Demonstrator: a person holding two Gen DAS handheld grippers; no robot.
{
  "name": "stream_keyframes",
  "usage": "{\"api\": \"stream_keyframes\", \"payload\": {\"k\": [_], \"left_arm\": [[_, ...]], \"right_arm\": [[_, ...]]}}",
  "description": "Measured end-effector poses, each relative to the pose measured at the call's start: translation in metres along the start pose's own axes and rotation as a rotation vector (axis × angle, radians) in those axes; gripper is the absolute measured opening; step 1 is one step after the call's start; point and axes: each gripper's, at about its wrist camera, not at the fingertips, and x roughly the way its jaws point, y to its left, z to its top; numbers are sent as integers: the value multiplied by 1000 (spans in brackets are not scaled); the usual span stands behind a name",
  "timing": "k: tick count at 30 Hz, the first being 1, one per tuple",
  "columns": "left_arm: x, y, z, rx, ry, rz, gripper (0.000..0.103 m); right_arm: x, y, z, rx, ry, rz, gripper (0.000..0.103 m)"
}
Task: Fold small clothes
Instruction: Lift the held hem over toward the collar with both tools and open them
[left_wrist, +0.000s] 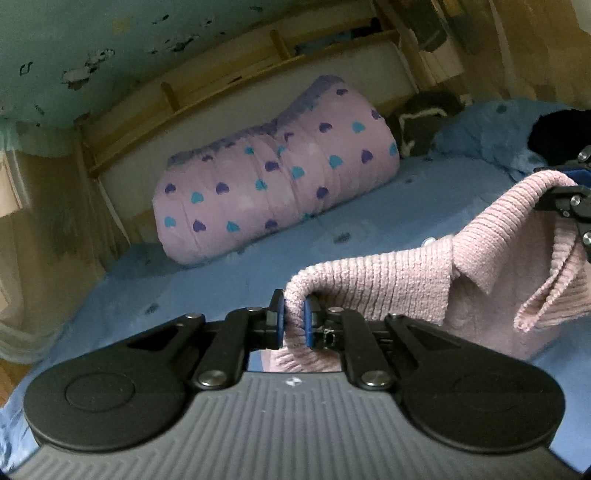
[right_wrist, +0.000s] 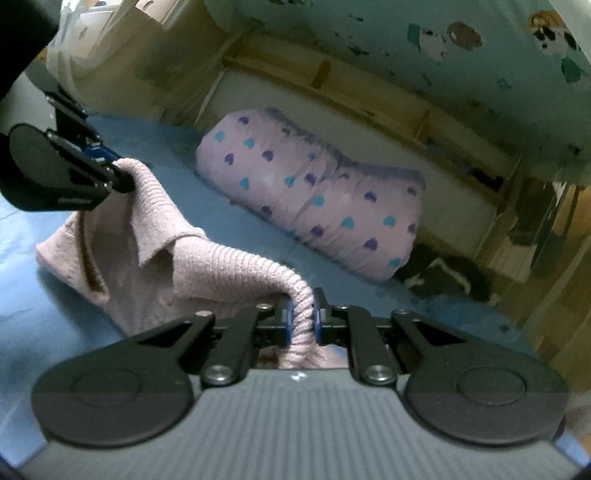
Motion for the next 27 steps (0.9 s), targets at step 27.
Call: {"api": "stream_keyframes", "payload": {"k": [27], "left_arm": [[269, -65, -31, 46, 238, -57, 13]], "right_arm": [[200, 0, -54, -17, 204, -27, 14]]}}
